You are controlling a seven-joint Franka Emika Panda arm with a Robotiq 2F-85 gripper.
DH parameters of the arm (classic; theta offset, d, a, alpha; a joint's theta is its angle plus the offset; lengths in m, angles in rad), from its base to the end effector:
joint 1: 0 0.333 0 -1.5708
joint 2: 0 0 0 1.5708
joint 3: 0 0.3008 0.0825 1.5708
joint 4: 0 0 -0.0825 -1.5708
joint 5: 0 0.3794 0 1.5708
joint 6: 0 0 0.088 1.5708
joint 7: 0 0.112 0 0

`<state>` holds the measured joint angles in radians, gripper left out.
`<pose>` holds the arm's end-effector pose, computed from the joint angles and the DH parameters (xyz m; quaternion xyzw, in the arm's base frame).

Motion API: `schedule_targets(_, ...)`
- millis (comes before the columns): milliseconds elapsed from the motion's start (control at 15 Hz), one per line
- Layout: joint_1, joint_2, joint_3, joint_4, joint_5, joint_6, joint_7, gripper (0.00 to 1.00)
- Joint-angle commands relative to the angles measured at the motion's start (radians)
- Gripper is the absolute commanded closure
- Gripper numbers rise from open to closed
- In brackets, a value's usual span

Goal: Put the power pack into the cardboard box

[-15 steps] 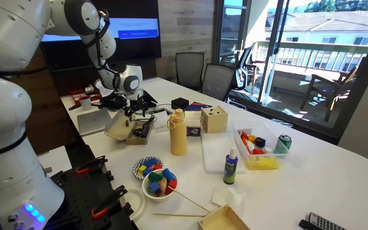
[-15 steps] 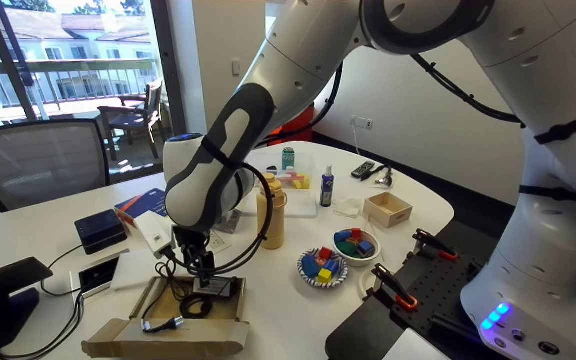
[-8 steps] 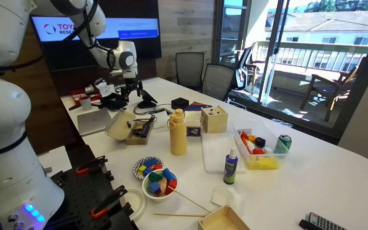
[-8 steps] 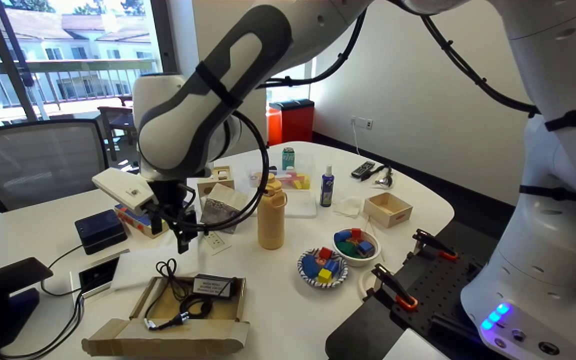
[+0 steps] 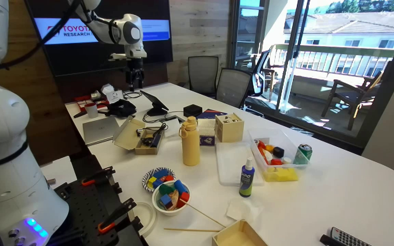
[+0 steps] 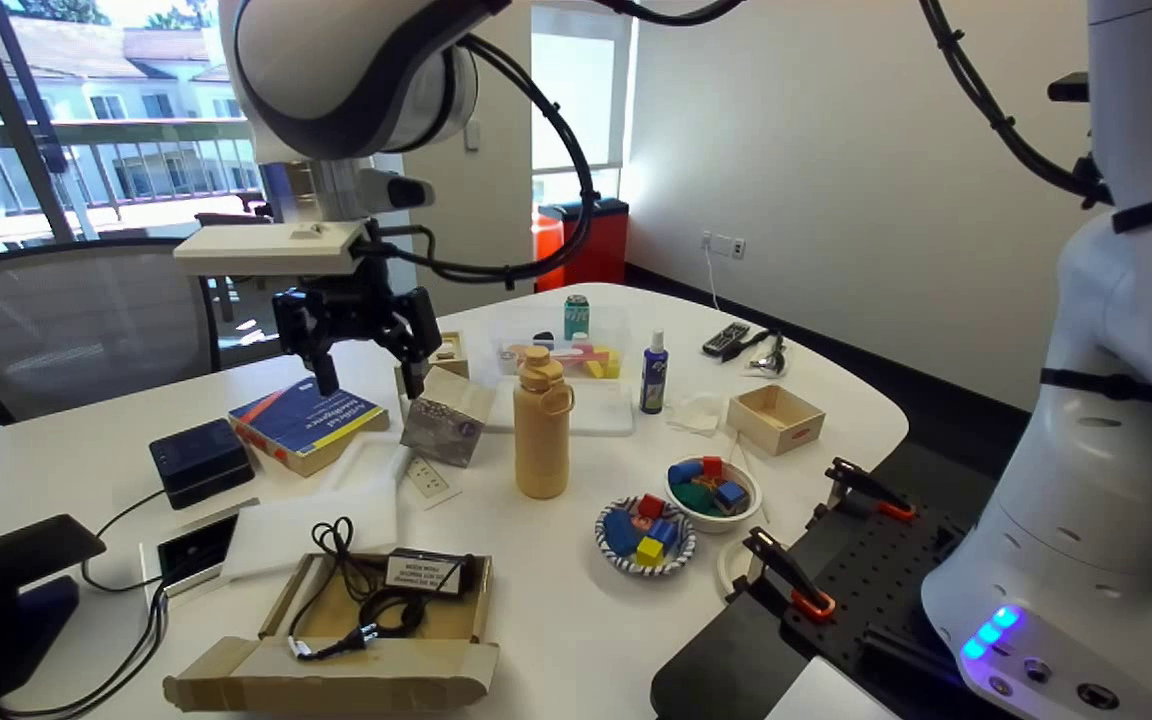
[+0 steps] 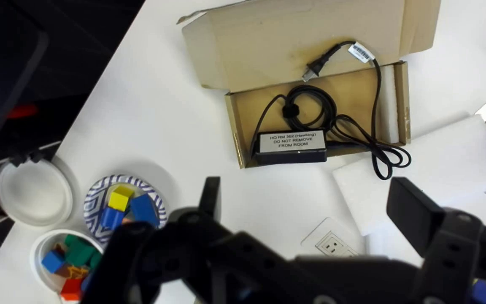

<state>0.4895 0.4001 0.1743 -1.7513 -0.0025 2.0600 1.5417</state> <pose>0.5036 0.3837 0.3227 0.9019 -0.4286 -0.0487 0.0232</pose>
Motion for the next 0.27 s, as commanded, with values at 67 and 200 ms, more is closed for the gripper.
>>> schedule_targets(67,-0.049,-0.012,0.02,0.041,-0.018,-0.074,-0.191,0.0)
schedule_targets(200,-0.054,-0.015,0.015,0.047,-0.024,-0.08,-0.242,0.0)
